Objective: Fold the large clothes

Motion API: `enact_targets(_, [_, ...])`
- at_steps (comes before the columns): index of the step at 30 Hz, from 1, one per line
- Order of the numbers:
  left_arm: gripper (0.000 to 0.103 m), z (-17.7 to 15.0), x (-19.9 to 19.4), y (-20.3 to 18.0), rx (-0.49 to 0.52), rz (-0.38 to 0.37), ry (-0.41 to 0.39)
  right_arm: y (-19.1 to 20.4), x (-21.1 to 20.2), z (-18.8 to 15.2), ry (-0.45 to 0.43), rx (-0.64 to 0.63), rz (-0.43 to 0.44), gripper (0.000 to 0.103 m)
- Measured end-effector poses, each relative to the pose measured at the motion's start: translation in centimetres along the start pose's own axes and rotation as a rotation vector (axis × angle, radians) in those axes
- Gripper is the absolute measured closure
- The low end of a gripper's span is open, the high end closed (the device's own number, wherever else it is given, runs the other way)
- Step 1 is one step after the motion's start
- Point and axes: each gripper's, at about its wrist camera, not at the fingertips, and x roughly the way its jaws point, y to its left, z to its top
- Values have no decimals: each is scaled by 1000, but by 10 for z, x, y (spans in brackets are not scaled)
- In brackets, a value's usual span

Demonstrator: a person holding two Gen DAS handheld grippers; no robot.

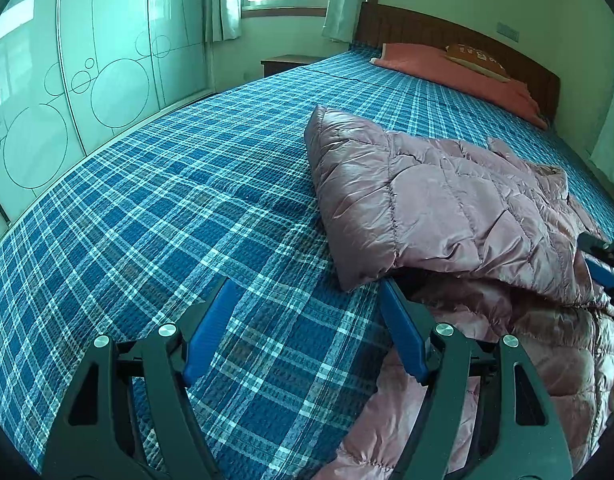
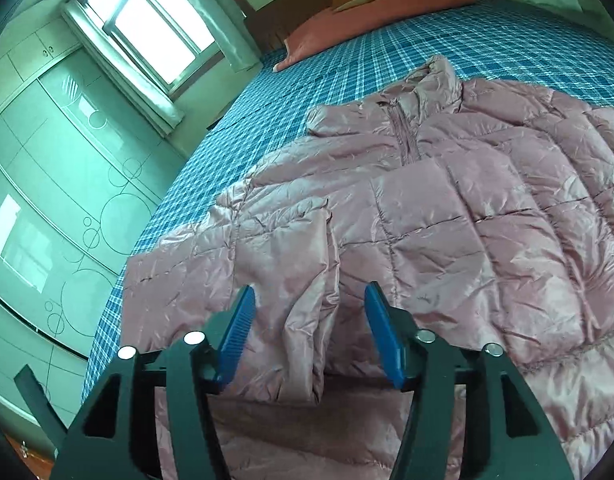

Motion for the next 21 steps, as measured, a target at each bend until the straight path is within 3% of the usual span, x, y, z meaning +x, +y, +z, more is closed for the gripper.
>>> enact_targets(1, [30, 0, 1, 0, 0, 1, 1, 1, 6, -1, 21, -11, 0, 50])
enact_targets(2, [30, 0, 1, 0, 1, 2, 4, 5, 10, -3, 32, -37, -11, 77])
enact_targets(3, [30, 0, 2, 0, 1, 2, 5, 8, 12, -6, 39, -60, -17, 92])
enact_targets(10, [29, 5, -3, 0, 12, -3, -13, 1, -55, 8, -122, -145, -76, 97])
enact_targets(14, [29, 10, -2, -4, 16, -4, -18, -29, -91, 22, -175, -200, -208, 97])
enact_targets(21, [29, 22, -2, -32, 71, -24, -30, -96, -105, 32, -149, -176, -379, 97])
